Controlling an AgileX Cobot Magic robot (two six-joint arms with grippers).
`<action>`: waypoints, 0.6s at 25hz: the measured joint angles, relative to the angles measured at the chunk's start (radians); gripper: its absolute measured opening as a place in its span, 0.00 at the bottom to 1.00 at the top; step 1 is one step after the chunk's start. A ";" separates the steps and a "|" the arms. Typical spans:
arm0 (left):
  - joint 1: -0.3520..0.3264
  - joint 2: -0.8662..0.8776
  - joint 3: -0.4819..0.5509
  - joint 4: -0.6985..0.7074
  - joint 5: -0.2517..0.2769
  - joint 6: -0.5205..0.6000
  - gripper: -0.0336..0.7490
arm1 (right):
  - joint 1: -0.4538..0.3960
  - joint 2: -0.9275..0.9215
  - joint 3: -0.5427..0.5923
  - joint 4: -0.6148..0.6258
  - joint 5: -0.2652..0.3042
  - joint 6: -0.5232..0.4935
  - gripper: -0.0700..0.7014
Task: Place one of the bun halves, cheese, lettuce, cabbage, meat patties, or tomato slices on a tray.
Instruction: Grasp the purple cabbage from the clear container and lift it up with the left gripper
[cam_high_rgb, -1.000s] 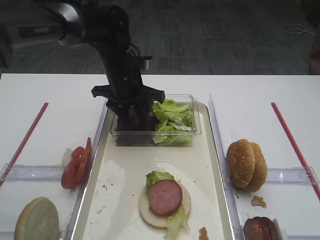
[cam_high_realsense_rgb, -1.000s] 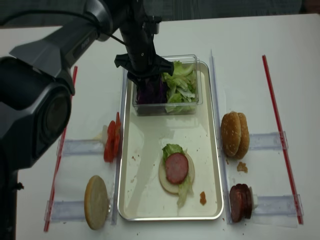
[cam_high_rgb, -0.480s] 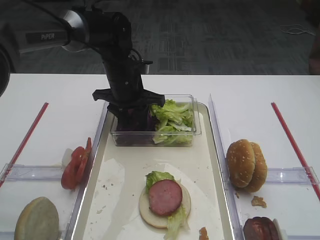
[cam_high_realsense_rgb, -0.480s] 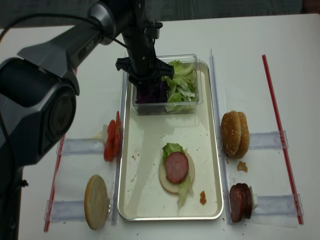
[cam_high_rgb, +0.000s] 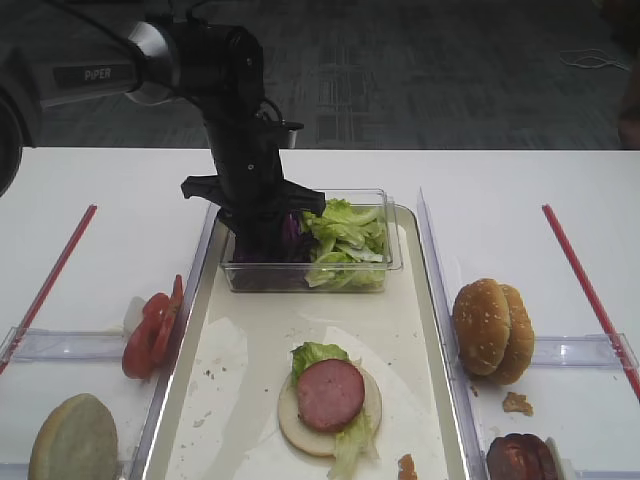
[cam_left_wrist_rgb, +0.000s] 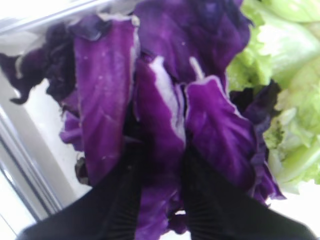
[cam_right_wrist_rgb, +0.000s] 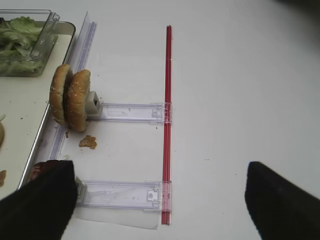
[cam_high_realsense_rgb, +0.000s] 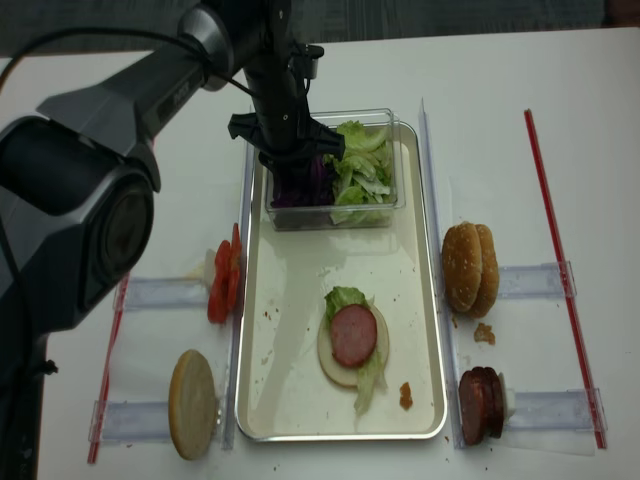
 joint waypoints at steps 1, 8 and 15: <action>0.000 0.000 0.000 0.002 0.000 0.000 0.25 | 0.000 0.000 0.000 0.000 0.000 0.000 0.97; 0.006 0.000 0.000 0.006 0.000 0.000 0.14 | 0.000 0.000 0.000 0.000 0.000 0.000 0.97; 0.006 0.000 0.000 0.009 -0.002 0.000 0.13 | 0.000 0.000 0.000 0.000 0.000 0.000 0.97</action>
